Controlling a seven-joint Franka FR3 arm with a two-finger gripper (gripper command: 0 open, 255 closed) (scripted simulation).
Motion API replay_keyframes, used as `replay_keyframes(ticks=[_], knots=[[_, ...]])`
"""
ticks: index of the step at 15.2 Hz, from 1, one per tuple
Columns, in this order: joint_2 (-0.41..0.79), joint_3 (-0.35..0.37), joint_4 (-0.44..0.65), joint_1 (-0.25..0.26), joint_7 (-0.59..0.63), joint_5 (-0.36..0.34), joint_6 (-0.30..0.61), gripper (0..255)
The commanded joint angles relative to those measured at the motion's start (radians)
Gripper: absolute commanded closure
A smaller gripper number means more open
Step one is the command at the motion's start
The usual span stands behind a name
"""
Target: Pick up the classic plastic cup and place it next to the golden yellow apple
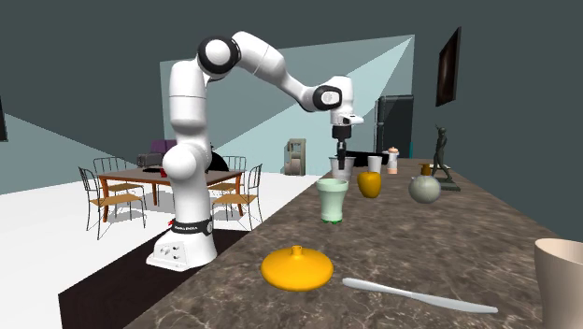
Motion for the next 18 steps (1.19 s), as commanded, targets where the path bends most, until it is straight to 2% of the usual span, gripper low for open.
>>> replay_keyframes(ticks=[1,13,18], knots=[[0.010,0.001,-0.017,0.001,0.001,-0.002,0.028,255],[0.083,0.001,-0.101,0.005,0.009,-0.021,0.182,255],[0.083,0.001,-0.101,0.005,0.009,-0.021,0.182,255]])
